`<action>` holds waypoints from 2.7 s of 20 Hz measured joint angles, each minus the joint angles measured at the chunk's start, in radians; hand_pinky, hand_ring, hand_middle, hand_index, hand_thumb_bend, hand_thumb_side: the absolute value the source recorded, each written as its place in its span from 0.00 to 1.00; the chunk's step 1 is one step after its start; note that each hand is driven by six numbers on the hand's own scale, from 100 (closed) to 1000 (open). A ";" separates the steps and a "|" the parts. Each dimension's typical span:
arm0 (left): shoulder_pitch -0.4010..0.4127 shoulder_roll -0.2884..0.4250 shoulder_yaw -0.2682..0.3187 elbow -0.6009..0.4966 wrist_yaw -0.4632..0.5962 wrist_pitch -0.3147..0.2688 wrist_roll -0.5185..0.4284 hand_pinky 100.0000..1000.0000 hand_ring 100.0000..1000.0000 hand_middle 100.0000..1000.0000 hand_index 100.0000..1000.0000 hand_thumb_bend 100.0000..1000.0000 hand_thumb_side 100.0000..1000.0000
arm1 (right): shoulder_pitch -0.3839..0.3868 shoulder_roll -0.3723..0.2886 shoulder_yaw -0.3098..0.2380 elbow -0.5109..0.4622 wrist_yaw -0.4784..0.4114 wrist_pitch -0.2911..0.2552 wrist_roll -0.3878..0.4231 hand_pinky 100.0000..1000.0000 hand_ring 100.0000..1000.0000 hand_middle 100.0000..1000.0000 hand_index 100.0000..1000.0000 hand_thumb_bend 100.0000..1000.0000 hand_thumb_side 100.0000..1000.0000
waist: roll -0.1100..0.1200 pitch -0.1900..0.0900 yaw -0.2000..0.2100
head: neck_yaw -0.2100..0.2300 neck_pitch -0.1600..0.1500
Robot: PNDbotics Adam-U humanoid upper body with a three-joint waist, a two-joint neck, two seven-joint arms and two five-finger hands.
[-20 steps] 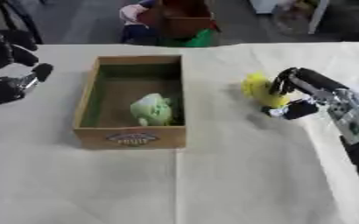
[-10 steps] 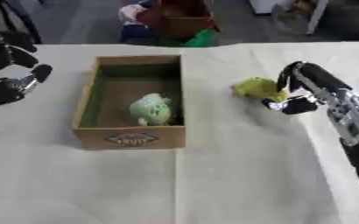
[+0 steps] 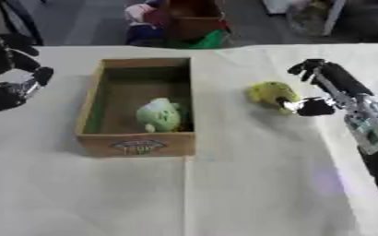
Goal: Pick up objects on the table and place them in the box.
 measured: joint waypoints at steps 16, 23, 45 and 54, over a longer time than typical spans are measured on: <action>-0.010 -0.008 0.000 0.000 0.009 -0.008 -0.012 0.62 0.56 0.57 0.76 0.38 0.19 | -0.046 0.019 -0.026 0.084 0.050 0.028 0.148 0.63 0.76 0.79 0.81 0.38 0.33 | 0.003 0.017 0.026 | -0.017 0.000; -0.011 -0.009 0.000 0.000 0.015 -0.008 -0.012 0.62 0.56 0.57 0.76 0.37 0.19 | -0.052 0.028 -0.032 0.093 0.064 0.039 0.111 0.53 0.66 0.74 0.76 0.39 0.31 | 0.002 0.017 0.032 | -0.021 -0.001; -0.010 -0.010 0.000 0.000 0.018 -0.007 -0.012 0.62 0.56 0.57 0.75 0.35 0.18 | -0.053 0.035 -0.043 0.109 0.085 0.052 -0.167 0.03 0.28 0.34 0.39 0.00 0.08 | 0.005 0.017 0.030 | -0.026 -0.009; -0.009 -0.017 0.000 0.000 0.018 -0.007 -0.011 0.62 0.56 0.57 0.75 0.34 0.18 | -0.051 0.033 -0.009 -0.017 -0.045 0.010 -0.157 0.02 0.27 0.33 0.38 0.00 0.07 | 0.005 0.017 0.025 | -0.026 -0.008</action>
